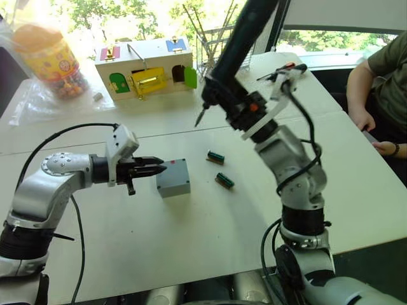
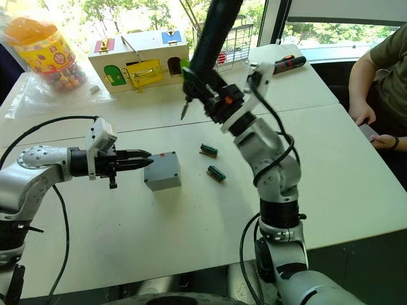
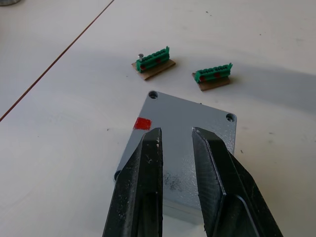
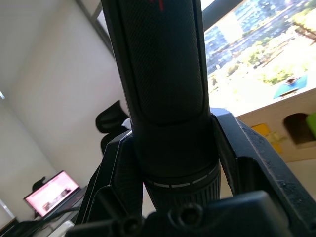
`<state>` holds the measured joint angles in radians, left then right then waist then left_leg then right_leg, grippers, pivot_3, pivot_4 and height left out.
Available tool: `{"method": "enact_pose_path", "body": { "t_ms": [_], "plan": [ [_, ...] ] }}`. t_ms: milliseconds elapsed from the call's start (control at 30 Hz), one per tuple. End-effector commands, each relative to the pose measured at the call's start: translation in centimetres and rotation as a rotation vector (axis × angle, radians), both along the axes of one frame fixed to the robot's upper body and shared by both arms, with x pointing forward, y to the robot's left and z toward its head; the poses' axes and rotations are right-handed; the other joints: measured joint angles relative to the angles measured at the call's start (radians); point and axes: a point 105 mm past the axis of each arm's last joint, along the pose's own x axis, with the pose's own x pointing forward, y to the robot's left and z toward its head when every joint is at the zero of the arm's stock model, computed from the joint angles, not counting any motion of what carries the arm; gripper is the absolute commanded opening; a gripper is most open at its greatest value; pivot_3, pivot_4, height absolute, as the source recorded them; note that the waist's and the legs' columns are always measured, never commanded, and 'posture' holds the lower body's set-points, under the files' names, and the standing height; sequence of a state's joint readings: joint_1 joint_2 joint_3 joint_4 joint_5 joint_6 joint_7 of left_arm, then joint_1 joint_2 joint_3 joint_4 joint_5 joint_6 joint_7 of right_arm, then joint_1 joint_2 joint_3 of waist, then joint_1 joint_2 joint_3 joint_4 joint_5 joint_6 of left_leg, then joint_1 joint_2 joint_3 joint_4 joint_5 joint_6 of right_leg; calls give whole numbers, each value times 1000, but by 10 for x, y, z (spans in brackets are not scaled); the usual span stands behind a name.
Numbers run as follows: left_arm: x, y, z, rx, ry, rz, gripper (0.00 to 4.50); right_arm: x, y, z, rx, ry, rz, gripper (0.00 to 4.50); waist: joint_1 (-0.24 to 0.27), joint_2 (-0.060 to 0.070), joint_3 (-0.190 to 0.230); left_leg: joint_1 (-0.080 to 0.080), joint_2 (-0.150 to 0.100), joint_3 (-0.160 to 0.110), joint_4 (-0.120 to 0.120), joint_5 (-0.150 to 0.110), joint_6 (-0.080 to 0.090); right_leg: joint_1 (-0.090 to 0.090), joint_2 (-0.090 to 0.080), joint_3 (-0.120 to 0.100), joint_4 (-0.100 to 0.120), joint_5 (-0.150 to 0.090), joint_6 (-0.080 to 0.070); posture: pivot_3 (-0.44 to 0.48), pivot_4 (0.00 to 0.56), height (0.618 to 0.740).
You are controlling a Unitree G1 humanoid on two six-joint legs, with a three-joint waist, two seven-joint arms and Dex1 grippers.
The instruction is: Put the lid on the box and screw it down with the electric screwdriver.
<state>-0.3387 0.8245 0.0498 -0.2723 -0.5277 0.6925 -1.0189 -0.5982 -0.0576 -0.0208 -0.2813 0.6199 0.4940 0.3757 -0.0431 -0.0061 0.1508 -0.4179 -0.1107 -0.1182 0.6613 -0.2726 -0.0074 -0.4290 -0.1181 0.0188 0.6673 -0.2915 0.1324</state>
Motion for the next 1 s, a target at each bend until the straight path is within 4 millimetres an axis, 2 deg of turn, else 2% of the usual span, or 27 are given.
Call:
{"method": "enact_pose_path", "body": {
  "t_ms": [33,167,367,700,1000],
  "plan": [
    [1,1,5,-8,-46,28,923,-22,17,5,-3,-102,61,1752,0,0,0,0,0,0,0,0,0,0,0,0,0,0,0,0,150,740],
    [-1,-1,-16,46,-40,26,923,-29,28,-21,-72,-86,94,1752,-1,0,0,1,0,0,-1,0,0,1,0,0,0,0,0,0,150,740],
    [3,-2,-35,64,-37,35,923,-25,40,-38,-144,-93,86,1752,0,0,0,3,0,0,-1,0,0,1,0,0,0,0,0,0,150,740],
    [6,-3,-41,73,-34,29,923,-5,34,-47,-172,-104,-15,1752,1,0,0,8,0,0,-3,0,0,5,0,1,0,0,0,0,150,740],
    [5,-3,-42,86,-34,16,923,-5,36,-49,-161,-101,-8,1752,-1,0,0,8,0,0,-4,0,0,5,0,1,0,0,0,0,150,740]
  ]
}}
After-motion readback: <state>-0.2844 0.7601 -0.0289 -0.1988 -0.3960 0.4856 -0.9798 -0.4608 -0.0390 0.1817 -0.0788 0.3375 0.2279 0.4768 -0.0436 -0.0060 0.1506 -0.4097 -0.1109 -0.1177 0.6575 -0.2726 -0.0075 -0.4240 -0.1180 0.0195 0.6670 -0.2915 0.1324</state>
